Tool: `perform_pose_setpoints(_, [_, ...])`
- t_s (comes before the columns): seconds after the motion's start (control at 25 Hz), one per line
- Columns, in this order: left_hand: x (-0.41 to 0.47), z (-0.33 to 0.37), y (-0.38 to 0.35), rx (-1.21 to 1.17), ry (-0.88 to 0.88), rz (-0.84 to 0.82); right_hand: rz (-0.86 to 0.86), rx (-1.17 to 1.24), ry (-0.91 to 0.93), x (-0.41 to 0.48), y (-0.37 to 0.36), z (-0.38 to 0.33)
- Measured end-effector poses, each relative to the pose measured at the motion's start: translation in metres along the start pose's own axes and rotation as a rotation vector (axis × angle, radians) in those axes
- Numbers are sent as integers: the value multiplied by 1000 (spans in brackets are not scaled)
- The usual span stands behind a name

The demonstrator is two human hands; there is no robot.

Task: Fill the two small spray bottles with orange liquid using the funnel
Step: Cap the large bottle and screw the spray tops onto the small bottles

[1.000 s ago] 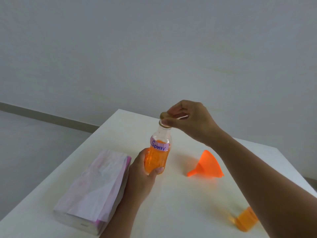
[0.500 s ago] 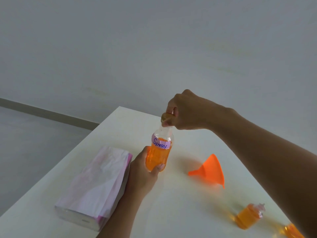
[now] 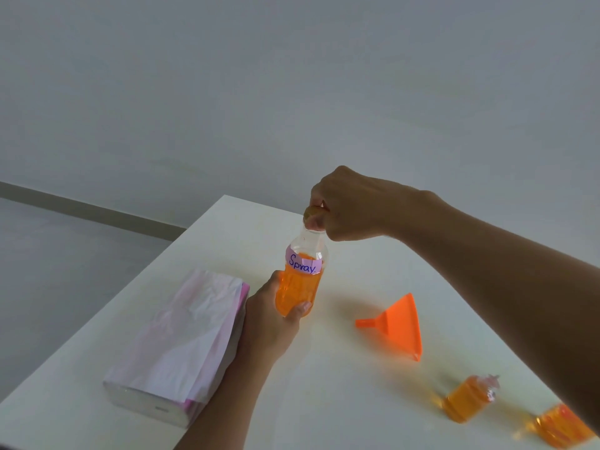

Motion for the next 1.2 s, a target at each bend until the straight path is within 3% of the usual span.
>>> perform_pose_setpoints(0.28, [1,2,0,48,21,-17,-111,-211,140,-4,4,2])
perform_pose_setpoints(0.48, [0,-2,-4,65,45,-19,79,-389,95,1,-17,12])
perform_pose_setpoints(0.68, [2,-4,-6,86,44,-4,131,-425,-177,20,-24,-14])
perform_pose_setpoints(0.76, [0,-3,-4,78,39,-10,134,-272,-332,15,-26,-12])
perform_pose_setpoints(0.88, [-1,-1,-3,66,31,-14,173,145,-687,-27,-33,13])
perform_pose_setpoints(0.96, [-2,1,-2,60,18,-17,149,79,-837,-66,-43,30])
perform_pose_setpoints(1.04, [-2,2,0,34,18,-40,48,47,-897,-101,-58,32])
perform_pose_setpoints(1.2, [-5,7,2,8,23,-53,-100,209,-927,-130,-93,27])
Point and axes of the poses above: each hand's wrist, its own x-axis towards the middle knuckle, its own y-axis out of the back of the hand, z = x × y, the point moved 1 cm from there along x, towards the middle knuckle, and after that the axes turned 10 degrees about y, right-handed, at the moved point
